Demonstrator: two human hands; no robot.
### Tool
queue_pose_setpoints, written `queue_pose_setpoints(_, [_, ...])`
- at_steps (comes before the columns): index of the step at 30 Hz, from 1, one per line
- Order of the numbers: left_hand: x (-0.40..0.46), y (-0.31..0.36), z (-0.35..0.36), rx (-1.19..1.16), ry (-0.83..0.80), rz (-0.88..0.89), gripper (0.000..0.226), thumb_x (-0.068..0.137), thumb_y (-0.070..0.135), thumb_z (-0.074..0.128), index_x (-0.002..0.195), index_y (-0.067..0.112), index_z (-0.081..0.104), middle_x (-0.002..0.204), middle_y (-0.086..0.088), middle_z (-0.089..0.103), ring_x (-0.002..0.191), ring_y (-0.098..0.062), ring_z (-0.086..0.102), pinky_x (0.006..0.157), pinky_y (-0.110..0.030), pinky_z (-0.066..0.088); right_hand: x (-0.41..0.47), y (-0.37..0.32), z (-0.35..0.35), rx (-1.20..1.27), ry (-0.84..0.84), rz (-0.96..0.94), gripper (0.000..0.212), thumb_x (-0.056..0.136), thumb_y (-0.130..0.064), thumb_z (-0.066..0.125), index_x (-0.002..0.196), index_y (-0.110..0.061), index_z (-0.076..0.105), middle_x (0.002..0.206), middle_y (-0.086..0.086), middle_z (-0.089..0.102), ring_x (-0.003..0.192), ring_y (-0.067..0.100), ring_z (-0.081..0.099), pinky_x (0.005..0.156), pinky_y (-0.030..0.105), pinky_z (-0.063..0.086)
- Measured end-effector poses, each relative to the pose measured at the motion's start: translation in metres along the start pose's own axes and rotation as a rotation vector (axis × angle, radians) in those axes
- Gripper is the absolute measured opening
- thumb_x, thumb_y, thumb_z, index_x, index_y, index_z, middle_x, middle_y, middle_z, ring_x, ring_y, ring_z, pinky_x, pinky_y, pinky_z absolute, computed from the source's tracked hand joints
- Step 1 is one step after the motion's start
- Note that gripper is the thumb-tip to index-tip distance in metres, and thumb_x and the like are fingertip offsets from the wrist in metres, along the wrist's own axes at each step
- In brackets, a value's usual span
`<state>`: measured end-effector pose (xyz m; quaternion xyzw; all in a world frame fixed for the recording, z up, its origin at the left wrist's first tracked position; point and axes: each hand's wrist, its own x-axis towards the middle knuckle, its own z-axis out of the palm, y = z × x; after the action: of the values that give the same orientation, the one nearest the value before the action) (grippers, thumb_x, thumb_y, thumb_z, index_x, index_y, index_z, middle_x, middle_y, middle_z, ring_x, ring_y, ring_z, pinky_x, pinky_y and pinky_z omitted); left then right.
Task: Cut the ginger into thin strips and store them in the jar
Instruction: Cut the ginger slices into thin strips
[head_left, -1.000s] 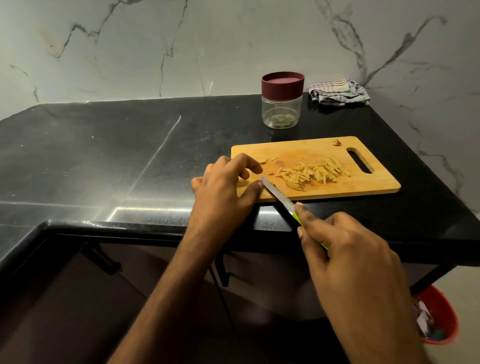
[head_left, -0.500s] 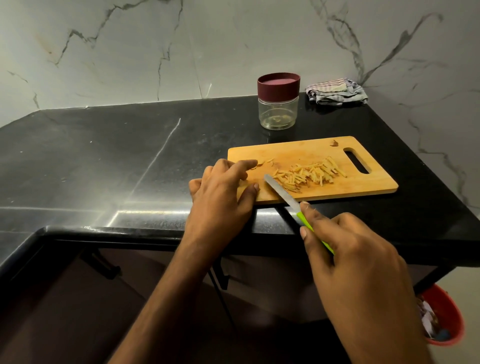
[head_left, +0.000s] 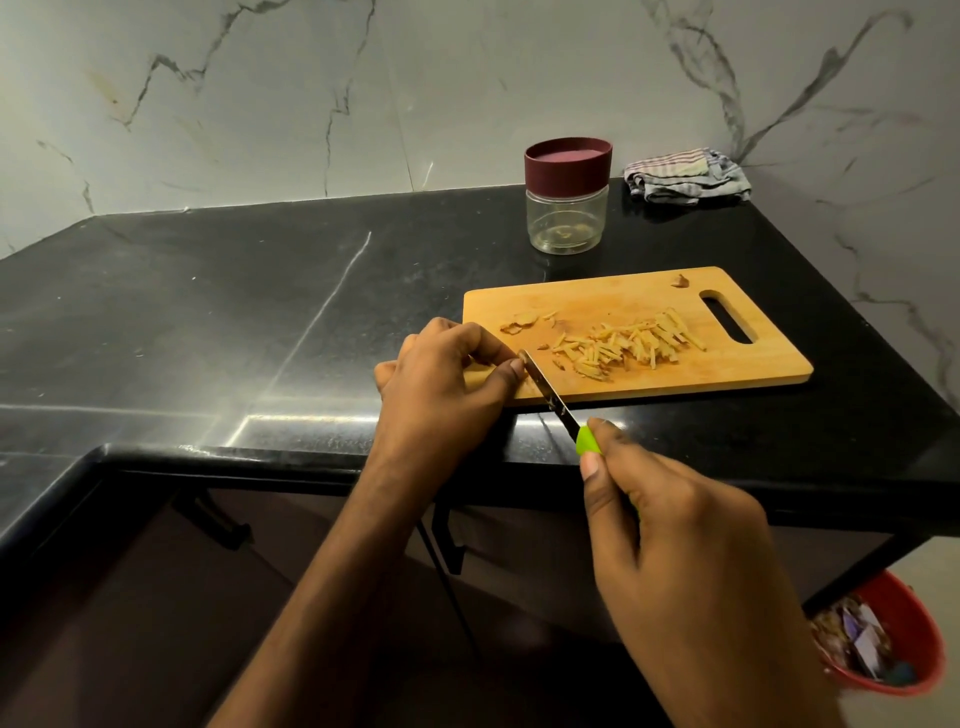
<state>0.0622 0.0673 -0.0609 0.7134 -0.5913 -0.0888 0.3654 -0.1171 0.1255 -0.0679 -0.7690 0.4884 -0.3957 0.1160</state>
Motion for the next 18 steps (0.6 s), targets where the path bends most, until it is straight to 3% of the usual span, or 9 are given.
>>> queue_pose_setpoints(4, [0.001,0.003,-0.001,-0.009,-0.015,-0.020,0.018,0.088,0.043,0.071,0.073,0.040,0.061,0.103,0.016,0.056,0.109,-0.012,0.050,0.090,-0.035,0.021,-0.002,-0.002,0.001,-0.020,-0.002,-0.013,0.042,0.090,-0.033,0.046,0.117,-0.011,0.069,0.075,-0.006,0.069,0.057,0.008,0.062,0.047,0.019,0.047])
queue_pose_setpoints(10, [0.003,0.005,-0.002,-0.034,-0.024,-0.029,0.022,0.087,0.041,0.073,0.068,0.041,0.061,0.097,0.018,0.056,0.106,-0.013,0.052,0.101,-0.050,0.039,0.011,-0.004,0.011,-0.023,-0.026,0.024,0.028,0.092,-0.026,0.056,0.113,-0.014,0.069,0.054,-0.013,0.044,0.044,0.005,0.048,0.041,0.012,0.027])
queue_pose_setpoints(14, [0.001,0.005,0.000,0.007,-0.030,-0.025,0.019,0.089,0.042,0.070,0.073,0.039,0.061,0.102,0.018,0.054,0.108,-0.012,0.050,0.091,-0.035,0.023,0.009,-0.002,0.007,-0.041,-0.073,0.012,0.031,0.093,-0.033,0.049,0.113,-0.018,0.068,0.049,-0.018,0.035,0.041,0.000,0.042,0.040,0.007,0.020])
queue_pose_setpoints(18, [0.001,0.004,0.000,0.026,-0.031,-0.010,0.013,0.090,0.042,0.068,0.080,0.037,0.063,0.101,0.018,0.052,0.107,-0.010,0.048,0.085,-0.032,0.018,-0.002,-0.002,-0.003,-0.058,-0.067,-0.002,0.033,0.090,-0.034,0.048,0.111,-0.018,0.070,0.051,-0.016,0.047,0.044,0.004,0.051,0.036,0.020,0.040])
